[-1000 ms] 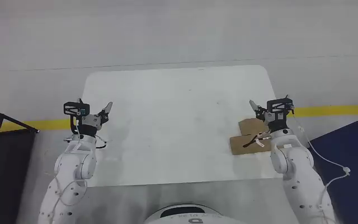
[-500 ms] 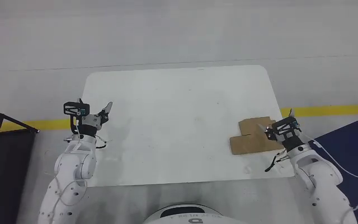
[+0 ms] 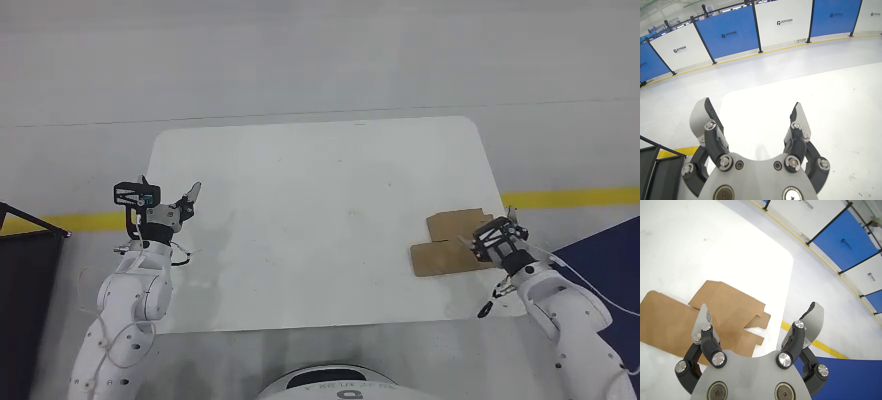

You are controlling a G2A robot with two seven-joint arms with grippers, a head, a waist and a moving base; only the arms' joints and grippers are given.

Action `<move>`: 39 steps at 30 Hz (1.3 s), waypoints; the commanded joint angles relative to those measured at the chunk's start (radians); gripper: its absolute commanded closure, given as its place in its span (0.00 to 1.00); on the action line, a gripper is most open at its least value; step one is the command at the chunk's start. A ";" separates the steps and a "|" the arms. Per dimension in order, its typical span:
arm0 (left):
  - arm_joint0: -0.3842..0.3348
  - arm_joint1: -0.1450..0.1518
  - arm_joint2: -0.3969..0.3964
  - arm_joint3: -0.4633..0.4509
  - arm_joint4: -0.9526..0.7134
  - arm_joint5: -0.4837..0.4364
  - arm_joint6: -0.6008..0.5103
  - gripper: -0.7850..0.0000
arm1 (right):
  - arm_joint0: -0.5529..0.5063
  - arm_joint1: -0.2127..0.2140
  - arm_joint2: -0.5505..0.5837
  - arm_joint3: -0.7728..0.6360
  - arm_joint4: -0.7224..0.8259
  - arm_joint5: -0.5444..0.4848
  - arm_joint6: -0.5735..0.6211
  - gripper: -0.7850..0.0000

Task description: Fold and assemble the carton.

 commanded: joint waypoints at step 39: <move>0.000 0.000 0.000 0.000 0.000 0.000 0.000 0.00 | 0.181 0.010 0.085 0.285 0.320 -0.074 0.211 0.00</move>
